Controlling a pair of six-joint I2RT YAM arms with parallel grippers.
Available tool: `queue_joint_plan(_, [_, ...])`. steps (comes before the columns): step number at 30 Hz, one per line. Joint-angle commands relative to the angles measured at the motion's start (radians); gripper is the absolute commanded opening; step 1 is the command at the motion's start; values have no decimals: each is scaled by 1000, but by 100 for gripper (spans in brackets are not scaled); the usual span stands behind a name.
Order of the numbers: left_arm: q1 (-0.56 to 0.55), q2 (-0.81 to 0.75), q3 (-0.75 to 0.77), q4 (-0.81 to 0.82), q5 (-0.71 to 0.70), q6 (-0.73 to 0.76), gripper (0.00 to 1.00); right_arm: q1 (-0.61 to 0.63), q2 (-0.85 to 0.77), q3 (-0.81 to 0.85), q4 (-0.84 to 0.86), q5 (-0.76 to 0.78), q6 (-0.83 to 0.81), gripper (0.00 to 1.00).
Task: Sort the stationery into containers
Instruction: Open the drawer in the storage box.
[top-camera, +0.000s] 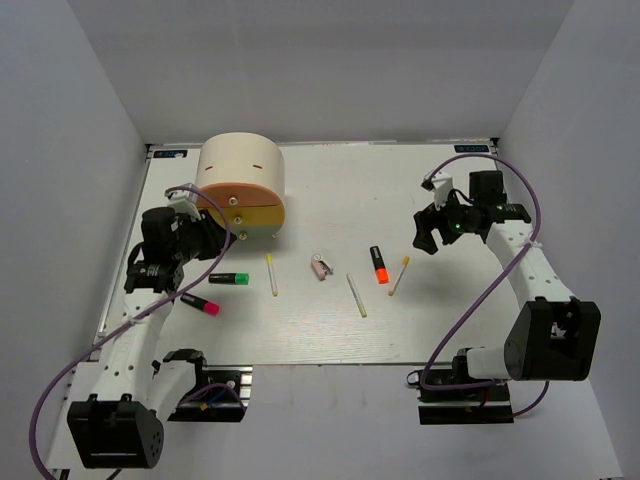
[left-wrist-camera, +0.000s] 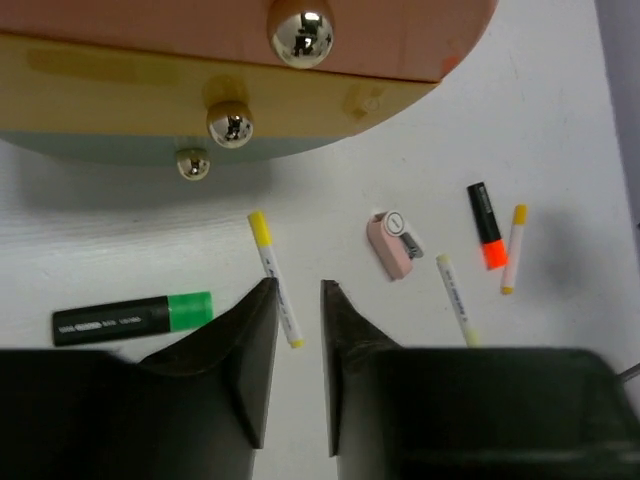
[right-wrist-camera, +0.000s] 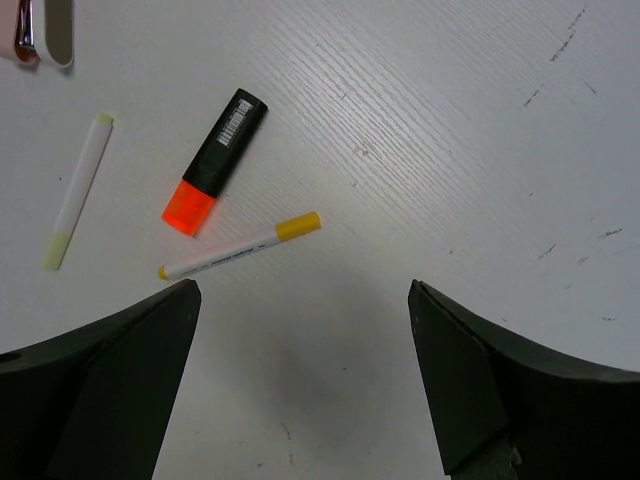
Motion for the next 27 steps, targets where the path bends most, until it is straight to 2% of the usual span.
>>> queue_joint_plan(1, [-4,31,68,38,36,58,34,2,21,63,-58,-38,-78,90])
queue_joint_plan(2, [-4,42,69,38,36,58,49,2,27,71,-86,-63,-112,90])
queue_joint_plan(3, [-4,66,93,38,27,72,58,0,32,71,-78,-69,-101,90])
queue_joint_plan(5, [-14,93,108,56,18,72,66,-1,30,62,-81,-89,-97,86])
queue_joint_plan(6, [-14,119,118,56,5,81,68,3,38,62,-78,-100,-97,57])
queue_joint_plan(7, [-14,131,131,72,5,81,68,2,43,63,-74,-109,-80,39])
queue_joint_plan(8, [-14,142,150,85,-5,81,72,0,46,65,-74,-132,-77,28])
queue_joint_plan(9, [-24,152,160,85,-5,81,74,3,50,68,-74,-135,-69,21])
queue_joint_plan(11, [-24,174,184,85,-28,93,78,2,70,77,-72,-153,-60,24])
queue_joint_plan(13, [-24,189,202,85,-77,93,78,2,79,88,-75,-160,-48,29])
queue_joint_plan(18, [-24,241,234,124,-124,106,76,3,115,112,-89,-186,-38,32])
queue_joint_plan(27, [-24,340,253,187,-124,73,60,3,110,111,-74,-195,-32,39])
